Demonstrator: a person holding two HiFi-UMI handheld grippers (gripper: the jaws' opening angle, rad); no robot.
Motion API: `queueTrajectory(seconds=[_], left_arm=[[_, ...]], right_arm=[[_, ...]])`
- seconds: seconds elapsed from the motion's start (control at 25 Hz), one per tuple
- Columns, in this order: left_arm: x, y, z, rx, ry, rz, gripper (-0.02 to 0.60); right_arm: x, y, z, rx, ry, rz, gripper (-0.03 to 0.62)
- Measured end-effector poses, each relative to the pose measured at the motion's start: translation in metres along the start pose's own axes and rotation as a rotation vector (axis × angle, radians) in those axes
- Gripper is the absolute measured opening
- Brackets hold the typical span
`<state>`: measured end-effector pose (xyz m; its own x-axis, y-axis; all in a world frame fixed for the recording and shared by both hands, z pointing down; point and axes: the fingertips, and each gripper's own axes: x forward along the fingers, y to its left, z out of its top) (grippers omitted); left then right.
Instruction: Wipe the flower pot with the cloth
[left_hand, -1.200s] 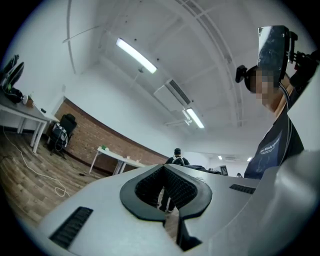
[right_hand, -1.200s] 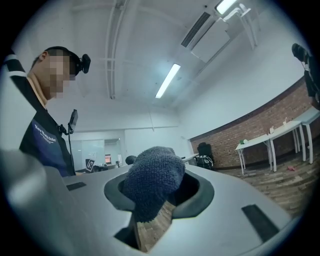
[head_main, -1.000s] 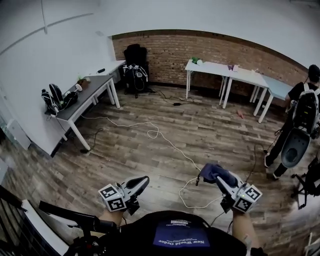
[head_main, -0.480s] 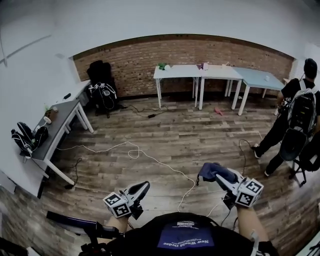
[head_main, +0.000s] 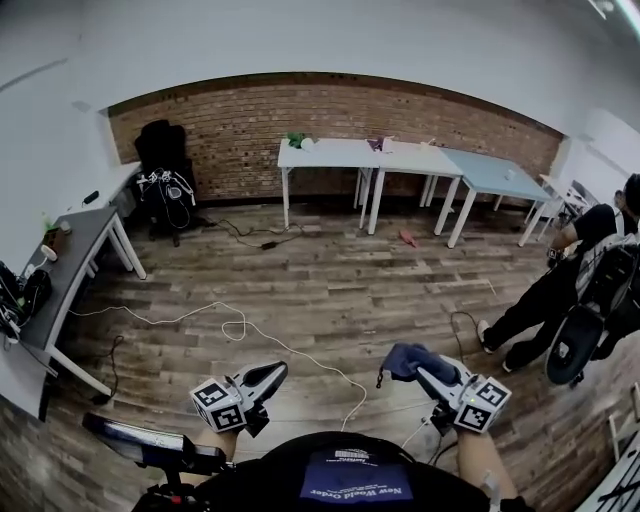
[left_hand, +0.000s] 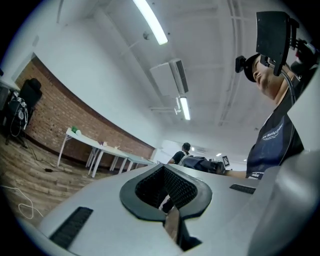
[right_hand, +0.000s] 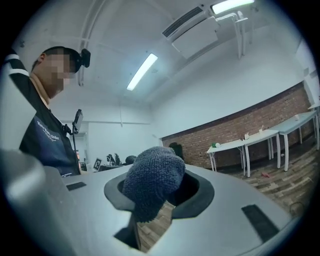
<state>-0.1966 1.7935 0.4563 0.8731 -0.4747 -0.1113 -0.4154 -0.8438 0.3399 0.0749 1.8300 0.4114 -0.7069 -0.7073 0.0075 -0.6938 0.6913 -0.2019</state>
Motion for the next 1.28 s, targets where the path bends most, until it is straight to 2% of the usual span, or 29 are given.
queueTrajectory(seconds=[0.16, 0.28, 0.4, 0.6, 0.68, 0.8, 0.92, 1.04, 1.16, 1.28], left_arm=[[0.035, 0.038, -0.005, -0.003, 0.019, 0.025, 0.002], [0.071, 0.066, 0.009, 0.036, 0.014, 0.075, 0.002], [0.11, 0.099, 0.025, 0.037, -0.025, 0.157, 0.002], [0.188, 0.135, 0.042, 0.052, -0.082, 0.252, 0.002], [0.213, 0.15, 0.046, 0.043, -0.106, 0.272, 0.002], [0.237, 0.171, 0.045, 0.057, -0.075, 0.286, 0.002], [0.242, 0.211, 0.053, 0.054, -0.069, 0.324, 0.002], [0.245, 0.262, 0.065, 0.031, -0.093, 0.325, 0.002], [0.25, 0.319, 0.083, 0.033, -0.098, 0.274, 0.002], [0.246, 0.384, 0.117, 0.056, -0.078, 0.222, 0.002]], right_arm=[[0.031, -0.057, 0.004, 0.017, -0.003, 0.025, 0.118], [0.059, -0.112, 0.018, 0.016, -0.01, 0.081, 0.118], [0.093, -0.17, 0.034, 0.02, -0.001, 0.148, 0.118], [0.134, -0.26, 0.066, -0.054, 0.038, 0.273, 0.118], [0.152, -0.294, 0.074, -0.048, 0.04, 0.298, 0.118], [0.181, -0.331, 0.08, -0.031, 0.043, 0.323, 0.118], [0.218, -0.356, 0.08, -0.033, 0.045, 0.342, 0.118], [0.262, -0.378, 0.075, -0.031, 0.049, 0.327, 0.118], [0.313, -0.397, 0.078, -0.032, 0.034, 0.277, 0.118], [0.373, -0.404, 0.091, -0.02, -0.002, 0.232, 0.118]])
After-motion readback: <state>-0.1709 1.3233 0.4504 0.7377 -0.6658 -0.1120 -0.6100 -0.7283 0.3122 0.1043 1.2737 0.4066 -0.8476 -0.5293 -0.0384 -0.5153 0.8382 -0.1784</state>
